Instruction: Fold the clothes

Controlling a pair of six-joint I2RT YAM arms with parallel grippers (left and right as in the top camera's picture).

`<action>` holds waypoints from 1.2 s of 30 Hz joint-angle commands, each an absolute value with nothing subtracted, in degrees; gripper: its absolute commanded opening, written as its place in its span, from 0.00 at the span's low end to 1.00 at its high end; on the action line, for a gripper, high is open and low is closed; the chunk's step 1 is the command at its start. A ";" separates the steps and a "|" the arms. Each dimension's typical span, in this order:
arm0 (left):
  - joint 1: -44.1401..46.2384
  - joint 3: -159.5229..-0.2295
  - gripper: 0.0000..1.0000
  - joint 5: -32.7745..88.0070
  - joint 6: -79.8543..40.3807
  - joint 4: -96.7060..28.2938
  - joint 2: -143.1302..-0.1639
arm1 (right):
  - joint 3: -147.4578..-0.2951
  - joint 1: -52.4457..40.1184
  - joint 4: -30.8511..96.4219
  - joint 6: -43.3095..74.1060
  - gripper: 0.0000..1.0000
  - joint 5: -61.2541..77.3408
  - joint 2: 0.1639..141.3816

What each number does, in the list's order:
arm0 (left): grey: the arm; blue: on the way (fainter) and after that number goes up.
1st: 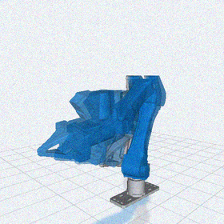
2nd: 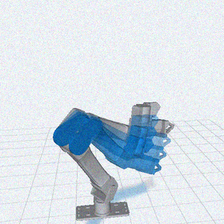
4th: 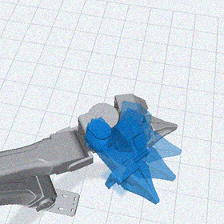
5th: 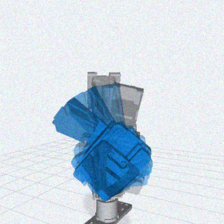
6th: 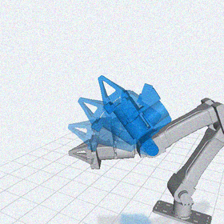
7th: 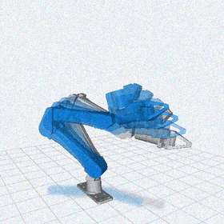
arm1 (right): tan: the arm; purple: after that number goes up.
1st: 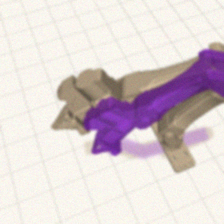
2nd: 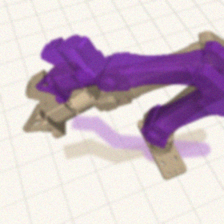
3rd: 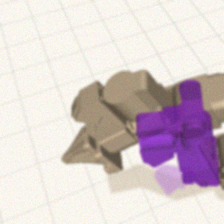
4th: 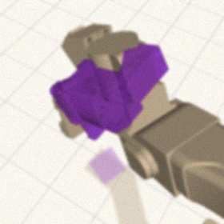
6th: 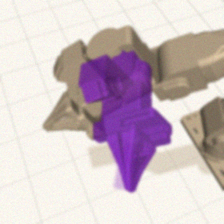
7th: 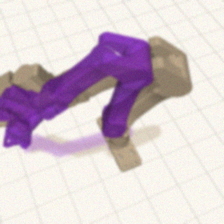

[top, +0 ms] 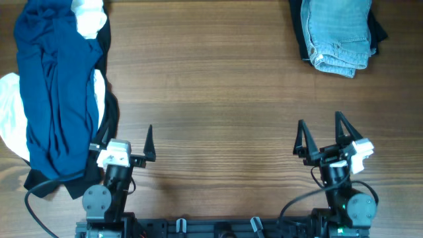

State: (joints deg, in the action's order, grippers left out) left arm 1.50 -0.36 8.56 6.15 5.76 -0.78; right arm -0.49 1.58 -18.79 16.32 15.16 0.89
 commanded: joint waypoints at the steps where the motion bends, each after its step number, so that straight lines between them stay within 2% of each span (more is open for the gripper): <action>1: 1.87 -1.65 1.00 13.91 5.30 6.90 -0.43 | -3.11 1.41 -18.39 10.24 1.00 22.46 1.65; 7: 1.87 -11.18 1.00 13.87 5.30 -2.24 -7.38 | -11.97 1.41 -17.74 7.44 1.00 29.32 13.96; 15: 1.80 -28.36 1.00 13.87 3.38 -14.61 -27.70 | -27.64 1.41 -12.19 7.29 1.00 38.68 36.29; 20: 1.69 -43.81 1.00 13.23 3.25 -29.04 -44.53 | -39.07 1.41 -1.13 3.40 1.00 38.35 50.59; 26: 1.06 -61.36 1.00 13.28 2.52 -46.13 -66.02 | -53.52 1.34 20.01 0.99 1.00 30.76 67.40; 29: 1.06 -64.79 1.00 15.84 2.52 -48.07 -74.46 | -57.56 1.34 24.34 1.02 1.00 29.34 74.08; 36: 0.82 -64.95 1.00 19.38 2.11 -42.35 -87.31 | -57.84 1.34 22.15 3.95 1.00 30.92 83.40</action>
State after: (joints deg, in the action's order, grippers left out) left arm 1.39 -64.10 17.08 2.68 -43.72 -83.61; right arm -56.73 1.58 22.48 2.92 30.65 80.27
